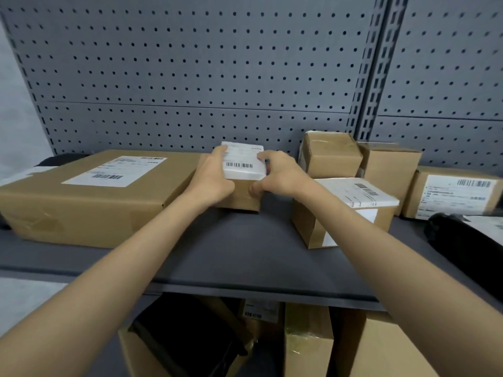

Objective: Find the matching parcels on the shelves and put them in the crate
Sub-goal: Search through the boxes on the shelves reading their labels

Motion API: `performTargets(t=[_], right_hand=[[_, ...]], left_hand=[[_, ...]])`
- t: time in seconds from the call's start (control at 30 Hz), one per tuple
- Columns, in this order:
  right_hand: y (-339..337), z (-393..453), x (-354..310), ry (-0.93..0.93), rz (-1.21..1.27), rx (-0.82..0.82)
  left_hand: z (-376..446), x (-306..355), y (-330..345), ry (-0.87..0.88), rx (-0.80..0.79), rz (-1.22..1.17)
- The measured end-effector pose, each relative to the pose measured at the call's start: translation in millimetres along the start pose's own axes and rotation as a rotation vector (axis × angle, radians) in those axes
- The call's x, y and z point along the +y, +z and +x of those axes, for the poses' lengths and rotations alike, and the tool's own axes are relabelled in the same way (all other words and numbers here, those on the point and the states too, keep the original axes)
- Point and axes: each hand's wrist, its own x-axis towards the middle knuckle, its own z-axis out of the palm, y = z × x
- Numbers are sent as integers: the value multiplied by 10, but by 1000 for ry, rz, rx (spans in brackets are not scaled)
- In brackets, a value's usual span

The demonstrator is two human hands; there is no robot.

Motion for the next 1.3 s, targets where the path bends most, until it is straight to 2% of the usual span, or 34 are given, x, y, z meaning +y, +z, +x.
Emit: performTargets(t=[0.07,0.23,0.4,0.5,0.57,0.67,0.77,0.83,0.93,1.0,1.07,1.17,1.3], right_hand=[[73,-16,-36,-18,44,22],[274,-83,-88,-33,66,1],[343,-134,-92,-52,48,-1],[257,-190,-86,-104,-39,-2],[78,-233,-49,-124,-77,122],[-304,-337,118,-59,-129,402],[-640,-512,414,142,-151,498],[-777,-654,611,298,-178,457],[-883,-823,833,447,-242,347],[-904,-916,890,488,-129,254],[-922,-987,861,490,73,230],[-1019,-1030,717,434,244,300],[-1179,-968,394,244,405,458]], left_hand=[[15,53,-80,30,-28,169],[15,50,-176,-24,-263,522],[-30,47,-129,46,-221,786],[-73,93,-57,82,-210,839],[-82,156,15,202,-230,717],[-127,397,152,371,-328,335],[-189,621,307,254,-641,-12],[-222,688,430,192,-773,-59],[-218,704,606,214,-693,70],[-218,722,650,233,-632,87],[-237,732,601,291,-568,107],[-258,776,354,427,-430,95],[-202,834,-37,502,-252,35]])
